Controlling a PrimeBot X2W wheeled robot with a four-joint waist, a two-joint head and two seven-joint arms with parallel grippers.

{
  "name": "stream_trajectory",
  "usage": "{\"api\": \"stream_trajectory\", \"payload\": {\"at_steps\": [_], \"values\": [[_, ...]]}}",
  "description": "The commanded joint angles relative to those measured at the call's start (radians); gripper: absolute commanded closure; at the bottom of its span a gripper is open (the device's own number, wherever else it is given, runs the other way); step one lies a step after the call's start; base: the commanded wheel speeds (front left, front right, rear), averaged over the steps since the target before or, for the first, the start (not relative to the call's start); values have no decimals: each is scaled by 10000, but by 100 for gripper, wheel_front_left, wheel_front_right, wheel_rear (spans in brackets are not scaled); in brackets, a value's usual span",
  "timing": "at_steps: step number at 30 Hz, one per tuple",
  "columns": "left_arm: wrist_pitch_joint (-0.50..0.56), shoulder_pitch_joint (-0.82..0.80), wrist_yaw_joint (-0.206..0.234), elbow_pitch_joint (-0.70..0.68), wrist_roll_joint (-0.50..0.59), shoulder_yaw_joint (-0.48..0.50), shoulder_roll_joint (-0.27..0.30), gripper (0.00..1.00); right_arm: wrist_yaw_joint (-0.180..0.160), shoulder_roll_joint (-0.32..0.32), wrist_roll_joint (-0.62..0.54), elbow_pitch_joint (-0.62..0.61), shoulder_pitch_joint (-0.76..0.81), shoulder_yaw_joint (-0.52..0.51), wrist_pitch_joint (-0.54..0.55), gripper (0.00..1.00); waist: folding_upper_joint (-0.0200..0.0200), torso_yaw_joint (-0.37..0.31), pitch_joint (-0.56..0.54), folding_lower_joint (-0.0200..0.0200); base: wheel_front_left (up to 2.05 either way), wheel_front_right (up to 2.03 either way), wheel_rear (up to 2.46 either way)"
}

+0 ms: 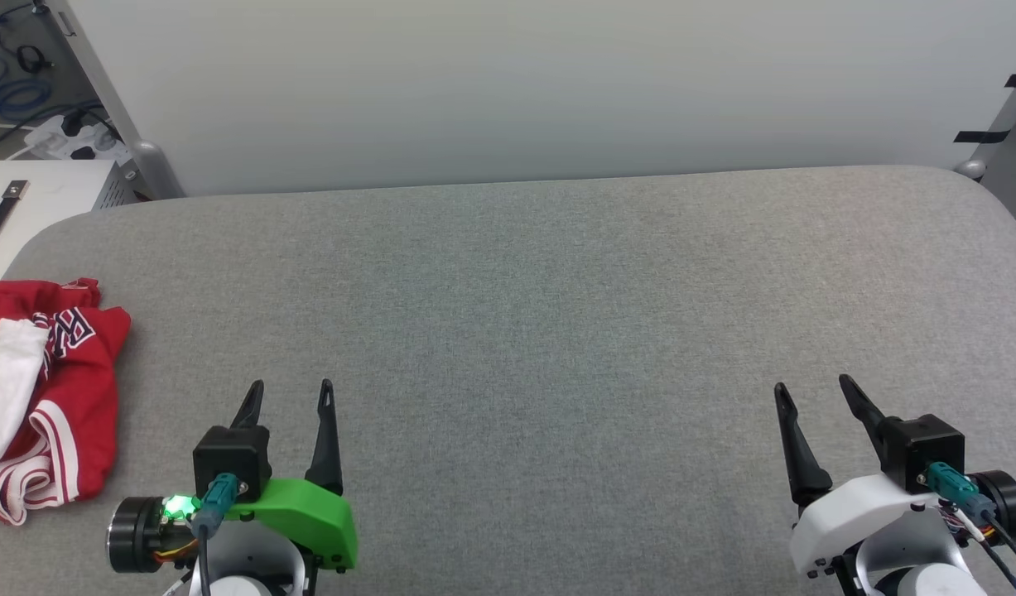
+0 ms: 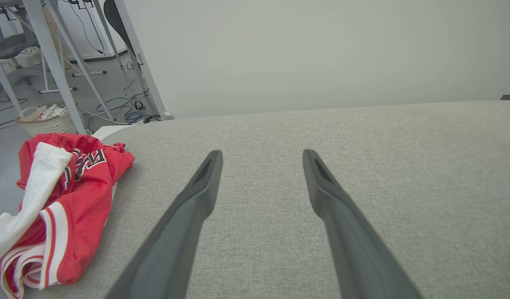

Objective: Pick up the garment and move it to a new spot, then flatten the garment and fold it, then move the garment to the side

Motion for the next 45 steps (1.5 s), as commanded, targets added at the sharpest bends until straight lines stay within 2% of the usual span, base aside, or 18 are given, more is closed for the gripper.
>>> {"api": "stream_trajectory", "payload": {"at_steps": [1,18,45], "values": [[-104,-25,89,-8,-43,-55,-2,0,0,1,75,-36,17,-69,-99,0,0,2,3,0,0,0,0],[-457,-78,329,-83,-145,-269,-9,0,-1,4,423,-334,122,-288,-447,0,0,25,25,0,0,0,0],[-1012,72,432,-121,-272,-494,-20,0,-3,9,680,-833,468,-378,-995,0,0,96,-100,0,0,0,0]]}}
